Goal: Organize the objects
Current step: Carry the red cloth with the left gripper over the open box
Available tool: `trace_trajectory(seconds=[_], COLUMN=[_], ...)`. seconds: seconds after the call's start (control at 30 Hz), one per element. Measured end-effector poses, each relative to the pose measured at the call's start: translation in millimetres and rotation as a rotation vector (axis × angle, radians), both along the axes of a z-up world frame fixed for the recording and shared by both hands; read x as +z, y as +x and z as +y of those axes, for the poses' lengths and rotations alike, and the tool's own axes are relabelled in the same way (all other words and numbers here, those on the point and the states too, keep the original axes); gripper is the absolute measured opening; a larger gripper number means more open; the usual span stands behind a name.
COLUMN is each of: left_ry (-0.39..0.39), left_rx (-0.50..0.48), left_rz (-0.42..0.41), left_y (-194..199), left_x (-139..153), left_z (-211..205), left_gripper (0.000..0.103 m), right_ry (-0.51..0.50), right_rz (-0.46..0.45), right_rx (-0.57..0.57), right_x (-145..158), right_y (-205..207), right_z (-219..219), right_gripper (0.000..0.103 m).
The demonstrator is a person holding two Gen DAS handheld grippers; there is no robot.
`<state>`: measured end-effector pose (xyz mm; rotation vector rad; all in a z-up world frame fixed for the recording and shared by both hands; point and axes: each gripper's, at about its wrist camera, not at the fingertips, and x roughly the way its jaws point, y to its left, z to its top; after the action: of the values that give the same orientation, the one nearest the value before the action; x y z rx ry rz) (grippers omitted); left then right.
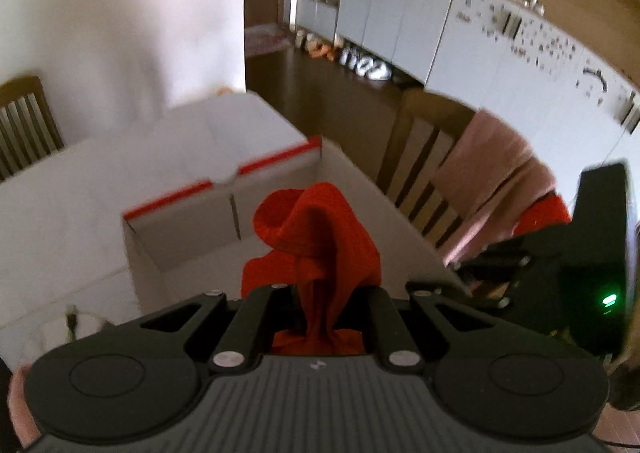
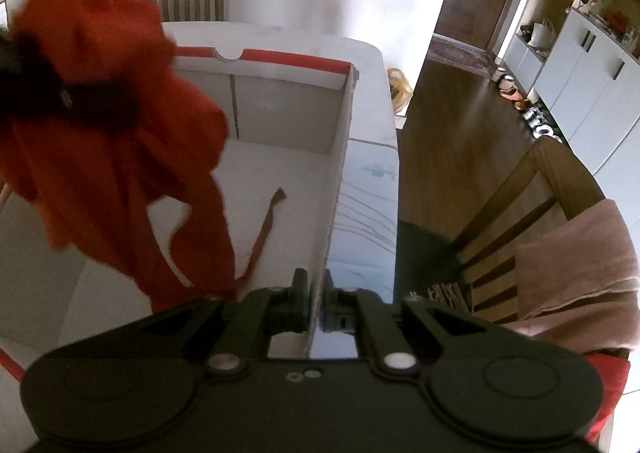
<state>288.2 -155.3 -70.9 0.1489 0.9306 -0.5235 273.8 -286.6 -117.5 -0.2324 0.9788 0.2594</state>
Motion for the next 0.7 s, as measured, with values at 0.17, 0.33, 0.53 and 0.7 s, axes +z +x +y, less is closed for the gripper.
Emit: trace_trajectory(seconds=[0.17,0.33,0.53,0.7], left_ry=[0.051,0.091,0.148,0.187], left_rx=[-0.049,-0.081,-0.108,-0.125], left_rz=[0.056,0.141,0.227,0.254], left_y=[1.5,3.6,3.6,3.3], left_x=[-24.7,-47.2,-66.3,-73.6], left_z=[-21.1,-29.7,-37.0,-40.1], left_gripper=[0.006,0.006,0.006,0.006], right_ry=[0.000,0.000,0.000,0.001], right_rz=[0.000,0.004,0.005,0.006], right_rx=[-0.001,0.003,0.004,0.004], right_x=[-0.1,0.4,1.0,0.9], right_y=[-0.1,-0.5,-0.8,-0.9], right_z=[0.0,1.0,1.6,1.6], right_gripper=[0.004,0.004,0.004,0.004])
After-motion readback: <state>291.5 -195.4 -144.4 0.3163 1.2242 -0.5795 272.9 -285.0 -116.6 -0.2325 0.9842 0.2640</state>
